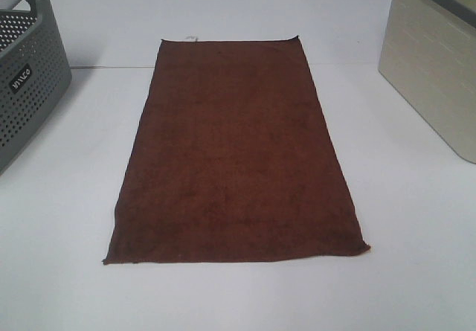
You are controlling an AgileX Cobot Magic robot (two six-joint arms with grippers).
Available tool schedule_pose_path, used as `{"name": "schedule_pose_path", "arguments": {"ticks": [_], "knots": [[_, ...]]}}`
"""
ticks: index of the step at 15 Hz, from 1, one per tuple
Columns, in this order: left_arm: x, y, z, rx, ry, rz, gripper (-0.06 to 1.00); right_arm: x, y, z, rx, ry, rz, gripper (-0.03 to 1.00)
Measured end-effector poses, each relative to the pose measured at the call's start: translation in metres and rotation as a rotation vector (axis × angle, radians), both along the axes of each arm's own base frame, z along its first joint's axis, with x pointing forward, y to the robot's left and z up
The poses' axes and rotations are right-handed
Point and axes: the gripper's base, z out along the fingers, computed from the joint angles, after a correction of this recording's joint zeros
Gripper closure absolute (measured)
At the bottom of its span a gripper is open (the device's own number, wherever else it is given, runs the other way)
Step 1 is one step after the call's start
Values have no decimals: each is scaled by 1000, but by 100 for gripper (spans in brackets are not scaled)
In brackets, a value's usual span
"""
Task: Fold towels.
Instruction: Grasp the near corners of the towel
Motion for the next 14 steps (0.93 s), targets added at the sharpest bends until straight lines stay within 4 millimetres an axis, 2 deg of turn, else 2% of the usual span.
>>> {"name": "schedule_pose_path", "arguments": {"ticks": [12,14], "knots": [[0,0,1,-17,-9,7,26,1,0,0,3,7,1,19],[2,0,8,-45,-47,21,26,7,0,8,3,32,0,19]]}}
